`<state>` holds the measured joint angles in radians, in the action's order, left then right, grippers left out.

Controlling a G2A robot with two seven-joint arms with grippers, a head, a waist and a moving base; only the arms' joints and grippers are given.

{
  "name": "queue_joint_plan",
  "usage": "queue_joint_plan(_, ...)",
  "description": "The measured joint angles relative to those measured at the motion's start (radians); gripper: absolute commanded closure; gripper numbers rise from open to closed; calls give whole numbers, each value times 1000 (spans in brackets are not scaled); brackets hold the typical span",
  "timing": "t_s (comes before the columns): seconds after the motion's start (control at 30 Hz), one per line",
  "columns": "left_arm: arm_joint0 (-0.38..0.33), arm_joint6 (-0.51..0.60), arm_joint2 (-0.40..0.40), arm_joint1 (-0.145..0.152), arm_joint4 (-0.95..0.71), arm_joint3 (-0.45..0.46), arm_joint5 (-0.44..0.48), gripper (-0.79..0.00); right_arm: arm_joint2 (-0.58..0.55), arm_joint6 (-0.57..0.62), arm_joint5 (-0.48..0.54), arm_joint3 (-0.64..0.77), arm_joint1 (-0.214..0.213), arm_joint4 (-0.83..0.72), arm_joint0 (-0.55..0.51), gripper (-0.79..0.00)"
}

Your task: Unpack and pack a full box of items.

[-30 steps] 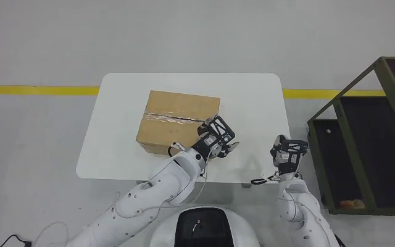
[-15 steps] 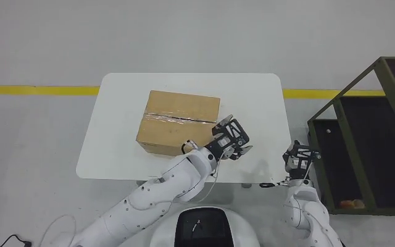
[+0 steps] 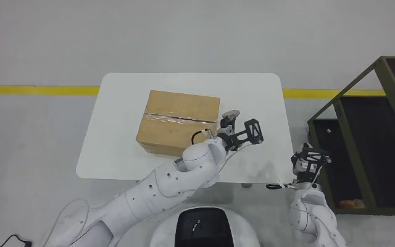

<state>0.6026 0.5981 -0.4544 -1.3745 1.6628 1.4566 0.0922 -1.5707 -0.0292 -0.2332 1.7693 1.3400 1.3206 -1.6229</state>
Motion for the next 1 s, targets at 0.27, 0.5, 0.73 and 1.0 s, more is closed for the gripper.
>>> queue_joint_plan(0.27,6,84,-4,-27,72,-30,44,-690,6,-12,6,8,3,-4,1,0)
queue_joint_plan(0.5,38,113,-45,-30,114,-49,64,-662,12,-17,9,8,6,-5,1,0)
queue_joint_plan(0.73,51,111,-83,-39,150,-85,78,-659,9,-22,13,5,7,-5,2,0)
queue_joint_plan(1.0,57,101,-106,-57,179,-124,89,-391,7,-23,12,3,9,-6,6,0)
